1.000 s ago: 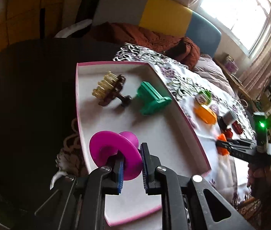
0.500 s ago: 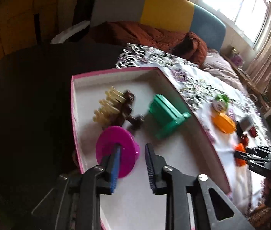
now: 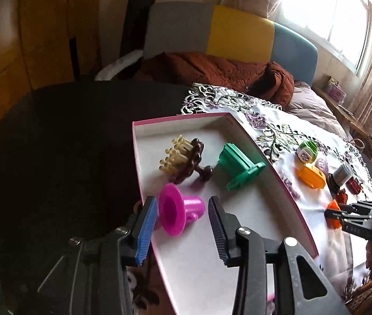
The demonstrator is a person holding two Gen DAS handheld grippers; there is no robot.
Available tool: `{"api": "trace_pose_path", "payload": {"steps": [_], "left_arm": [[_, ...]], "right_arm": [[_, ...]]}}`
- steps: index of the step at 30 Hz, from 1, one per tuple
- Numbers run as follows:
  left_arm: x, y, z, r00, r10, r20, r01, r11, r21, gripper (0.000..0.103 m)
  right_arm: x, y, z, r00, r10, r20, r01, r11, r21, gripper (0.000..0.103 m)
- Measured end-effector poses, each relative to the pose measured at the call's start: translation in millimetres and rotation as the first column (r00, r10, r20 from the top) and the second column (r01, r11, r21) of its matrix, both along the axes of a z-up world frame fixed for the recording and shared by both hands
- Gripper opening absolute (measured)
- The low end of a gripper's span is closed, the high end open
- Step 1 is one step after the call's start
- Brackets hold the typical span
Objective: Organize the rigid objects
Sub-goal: 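Carry the orange blocks with the right gripper down into the tray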
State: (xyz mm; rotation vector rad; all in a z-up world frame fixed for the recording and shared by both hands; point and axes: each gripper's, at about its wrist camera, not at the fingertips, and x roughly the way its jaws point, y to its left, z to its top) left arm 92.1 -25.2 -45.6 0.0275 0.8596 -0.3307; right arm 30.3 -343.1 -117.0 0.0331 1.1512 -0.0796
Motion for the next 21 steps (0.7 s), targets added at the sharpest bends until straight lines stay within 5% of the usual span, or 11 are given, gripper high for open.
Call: {"api": "trace_pose_path", "payload": {"steps": [21], "left_arm": [[-45.8, 15.1, 22.2, 0.997, 0.042, 0.068, -0.040, 0.999, -0.026, 0.050]], "right_arm": [[-2.5, 6.4, 1.0, 1.000, 0.016, 0.026, -0.015, 0.999, -0.046, 0.027]]}}
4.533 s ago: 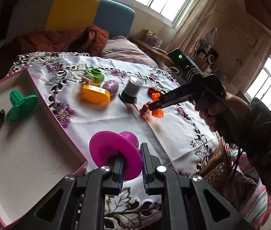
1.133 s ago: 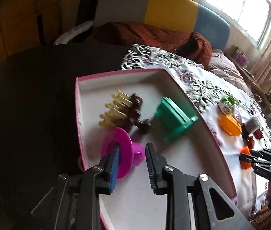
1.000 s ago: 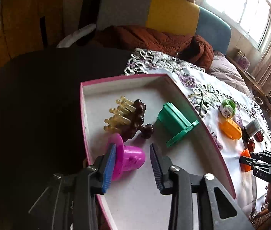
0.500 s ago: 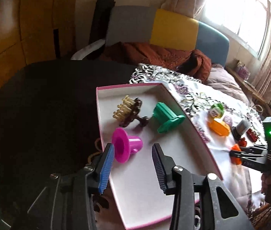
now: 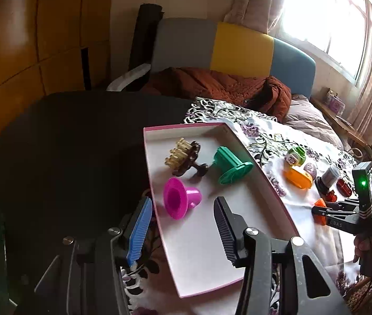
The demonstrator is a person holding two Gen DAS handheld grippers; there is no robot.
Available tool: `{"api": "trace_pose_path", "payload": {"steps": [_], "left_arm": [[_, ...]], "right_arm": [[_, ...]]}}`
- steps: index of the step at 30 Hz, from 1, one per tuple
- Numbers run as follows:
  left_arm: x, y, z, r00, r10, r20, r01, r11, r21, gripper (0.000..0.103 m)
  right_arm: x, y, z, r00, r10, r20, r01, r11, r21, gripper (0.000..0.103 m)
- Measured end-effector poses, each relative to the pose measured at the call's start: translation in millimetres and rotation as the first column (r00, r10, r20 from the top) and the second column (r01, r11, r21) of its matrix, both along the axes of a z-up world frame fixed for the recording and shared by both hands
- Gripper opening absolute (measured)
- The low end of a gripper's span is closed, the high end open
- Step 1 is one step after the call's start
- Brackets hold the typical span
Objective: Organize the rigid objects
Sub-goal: 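Carry the orange blocks with the right gripper down into the tray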
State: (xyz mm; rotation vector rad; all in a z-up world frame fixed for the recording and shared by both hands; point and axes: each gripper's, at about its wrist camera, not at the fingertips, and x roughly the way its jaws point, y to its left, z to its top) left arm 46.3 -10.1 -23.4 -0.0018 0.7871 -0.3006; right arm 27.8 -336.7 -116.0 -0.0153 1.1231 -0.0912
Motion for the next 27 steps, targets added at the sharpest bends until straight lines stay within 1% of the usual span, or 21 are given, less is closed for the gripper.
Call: {"api": "trace_pose_path", "payload": {"steps": [8, 12, 15, 19, 21, 24, 27], "left_arm": [[-2.1, 15.4, -5.3, 0.999, 0.043, -0.019, -0.043, 0.999, -0.001, 0.050], [1.3, 23.9, -11.7, 0.997, 0.060, -0.053, -0.062, 0.998, -0.023, 0.050], [2.4, 26.2, -15.0, 0.996, 0.055, -0.068, -0.057, 0.998, -0.041, 0.050], [2.6, 26.8, -16.2, 0.996, 0.054, -0.071, -0.057, 0.997, -0.044, 0.050], [2.2, 27.5, -16.8, 0.996, 0.052, -0.071, -0.055, 0.997, -0.045, 0.050], [3.1, 31.5, -19.5, 0.995, 0.061, -0.083, -0.066, 0.997, -0.049, 0.050], [6.3, 39.7, -22.4, 0.990, 0.094, -0.105, -0.100, 0.994, -0.053, 0.050]], "right_arm": [[0.6, -1.6, 3.9, 0.999, -0.040, -0.006, 0.040, 0.999, 0.001, 0.026], [0.3, -0.7, 15.9, 0.998, -0.063, 0.029, 0.063, 0.998, 0.013, 0.026], [1.5, 5.7, 29.4, 0.996, -0.057, 0.062, 0.055, 0.998, 0.033, 0.026], [3.5, 21.8, 49.3, 0.993, -0.029, 0.113, 0.024, 0.998, 0.049, 0.026], [5.3, 31.8, 61.5, 0.990, -0.009, 0.142, -0.003, 0.996, 0.085, 0.026], [11.5, 55.8, 79.3, 0.978, 0.053, 0.201, -0.084, 0.985, 0.148, 0.026], [18.2, 85.4, 90.7, 0.965, 0.120, 0.232, -0.165, 0.969, 0.184, 0.026]]}}
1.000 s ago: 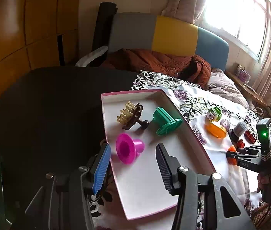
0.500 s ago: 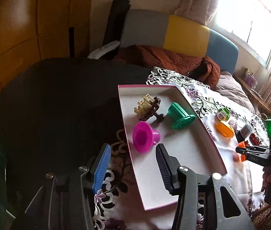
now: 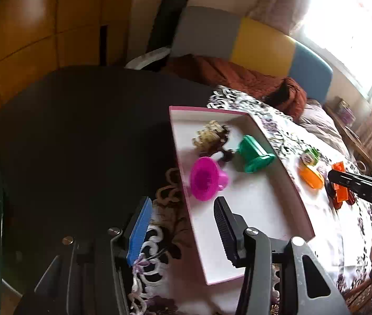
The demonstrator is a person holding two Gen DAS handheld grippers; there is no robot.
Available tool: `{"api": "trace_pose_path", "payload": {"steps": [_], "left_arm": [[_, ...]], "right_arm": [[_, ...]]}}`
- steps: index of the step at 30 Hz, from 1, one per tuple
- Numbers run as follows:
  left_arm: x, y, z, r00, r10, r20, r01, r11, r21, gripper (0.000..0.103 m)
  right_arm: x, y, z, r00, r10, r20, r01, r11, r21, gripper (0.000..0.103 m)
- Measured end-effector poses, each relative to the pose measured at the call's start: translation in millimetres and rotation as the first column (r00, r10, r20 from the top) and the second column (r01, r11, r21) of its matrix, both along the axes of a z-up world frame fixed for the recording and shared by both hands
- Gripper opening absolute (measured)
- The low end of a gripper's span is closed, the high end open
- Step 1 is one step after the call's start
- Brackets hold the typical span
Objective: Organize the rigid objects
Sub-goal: 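Carry the orange blocks with the right gripper down into the tray, then open the right gripper to release the orange blocks in the tray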
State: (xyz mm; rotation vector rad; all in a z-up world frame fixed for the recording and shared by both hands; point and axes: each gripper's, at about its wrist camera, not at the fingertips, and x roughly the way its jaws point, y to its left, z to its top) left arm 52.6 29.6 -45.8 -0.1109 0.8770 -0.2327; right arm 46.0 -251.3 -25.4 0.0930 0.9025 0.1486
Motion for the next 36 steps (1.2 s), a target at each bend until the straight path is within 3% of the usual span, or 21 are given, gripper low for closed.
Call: {"api": "trace_pose_path", "payload": {"steps": [4, 9, 16, 22, 24, 26, 36], "left_arm": [[3.0, 14.0, -1.6, 0.999, 0.033, -0.013, -0.033, 0.999, -0.014, 0.050], [2.1, 22.2, -4.1, 0.999, 0.033, -0.013, -0.034, 0.999, -0.021, 0.050], [3.6, 23.9, -9.2, 0.999, 0.022, -0.033, -0.023, 0.999, -0.033, 0.050], [2.5, 22.8, -10.9, 0.999, 0.028, -0.028, -0.028, 1.000, -0.011, 0.050], [2.3, 22.8, -12.2, 0.999, 0.033, -0.033, -0.034, 0.999, -0.011, 0.050], [1.6, 21.9, -12.7, 0.999, 0.036, -0.035, -0.036, 0.999, -0.005, 0.050], [-4.0, 15.0, -5.6, 1.000, 0.027, -0.010, -0.027, 0.999, 0.021, 0.050]], "right_arm": [[17.0, 45.6, 0.1, 0.993, 0.121, -0.017, -0.119, 0.990, 0.072, 0.026], [53.1, 97.5, -34.9, 0.968, 0.214, -0.133, -0.205, 0.976, 0.075, 0.026], [108.7, 120.7, -72.1, 0.972, 0.130, -0.198, -0.139, 0.990, -0.033, 0.026], [122.6, 114.0, -72.8, 0.981, 0.093, -0.170, -0.096, 0.995, -0.011, 0.030], [117.2, 113.1, -69.6, 0.983, 0.101, -0.154, -0.103, 0.995, -0.007, 0.042], [108.9, 112.7, -66.1, 0.986, 0.109, -0.129, -0.110, 0.994, -0.005, 0.047], [74.3, 102.9, -44.8, 0.997, 0.076, -0.020, -0.077, 0.997, -0.007, 0.066]]}}
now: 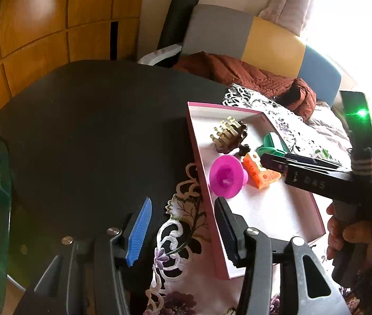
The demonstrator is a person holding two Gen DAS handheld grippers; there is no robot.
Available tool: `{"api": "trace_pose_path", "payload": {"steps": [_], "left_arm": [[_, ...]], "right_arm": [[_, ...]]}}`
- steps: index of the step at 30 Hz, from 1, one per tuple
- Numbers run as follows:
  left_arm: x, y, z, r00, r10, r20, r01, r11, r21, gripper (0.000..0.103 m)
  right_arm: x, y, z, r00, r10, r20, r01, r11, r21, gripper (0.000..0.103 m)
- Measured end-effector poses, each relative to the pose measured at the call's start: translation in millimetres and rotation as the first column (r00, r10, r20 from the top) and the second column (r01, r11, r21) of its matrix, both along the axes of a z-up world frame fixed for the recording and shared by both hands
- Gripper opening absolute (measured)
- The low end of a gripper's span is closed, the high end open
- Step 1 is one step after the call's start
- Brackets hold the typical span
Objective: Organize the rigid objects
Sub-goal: 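Open the right gripper to release the orange blocks in the tray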
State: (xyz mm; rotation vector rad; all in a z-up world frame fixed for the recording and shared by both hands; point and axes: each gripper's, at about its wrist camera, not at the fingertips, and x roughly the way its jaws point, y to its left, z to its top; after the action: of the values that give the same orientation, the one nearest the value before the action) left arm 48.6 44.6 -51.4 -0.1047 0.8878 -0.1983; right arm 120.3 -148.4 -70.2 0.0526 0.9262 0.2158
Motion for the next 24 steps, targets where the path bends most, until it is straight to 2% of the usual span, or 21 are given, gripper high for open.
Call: {"api": "trace_pose_path", "payload": {"steps": [4, 6, 18, 24], "left_arm": [[-3.4, -3.7, 3.6, 1.000, -0.014, 0.012, 0.014, 1.000, 0.014, 0.051], [-4.7, -6.3, 4.2, 1.000, -0.018, 0.009, 0.017, 1.000, 0.019, 0.051], [-14.2, -25.6, 9.4, 0.997, -0.074, 0.015, 0.073, 0.996, 0.056, 0.051], [-19.0, -35.7, 12.9, 0.994, -0.106, 0.030, 0.103, 0.992, 0.077, 0.051]], "right_arm": [[-14.7, -4.6, 10.9, 0.999, -0.002, 0.054, 0.003, 1.000, -0.010, 0.070], [-21.3, -7.7, 16.1, 0.997, -0.006, 0.077, 0.007, 1.000, -0.018, 0.077], [-47.1, -30.9, 34.6, 0.989, -0.033, 0.146, 0.037, 0.999, -0.028, 0.083], [-56.9, -58.0, 42.5, 0.982, -0.075, 0.174, 0.083, 0.996, -0.039, 0.087]]}}
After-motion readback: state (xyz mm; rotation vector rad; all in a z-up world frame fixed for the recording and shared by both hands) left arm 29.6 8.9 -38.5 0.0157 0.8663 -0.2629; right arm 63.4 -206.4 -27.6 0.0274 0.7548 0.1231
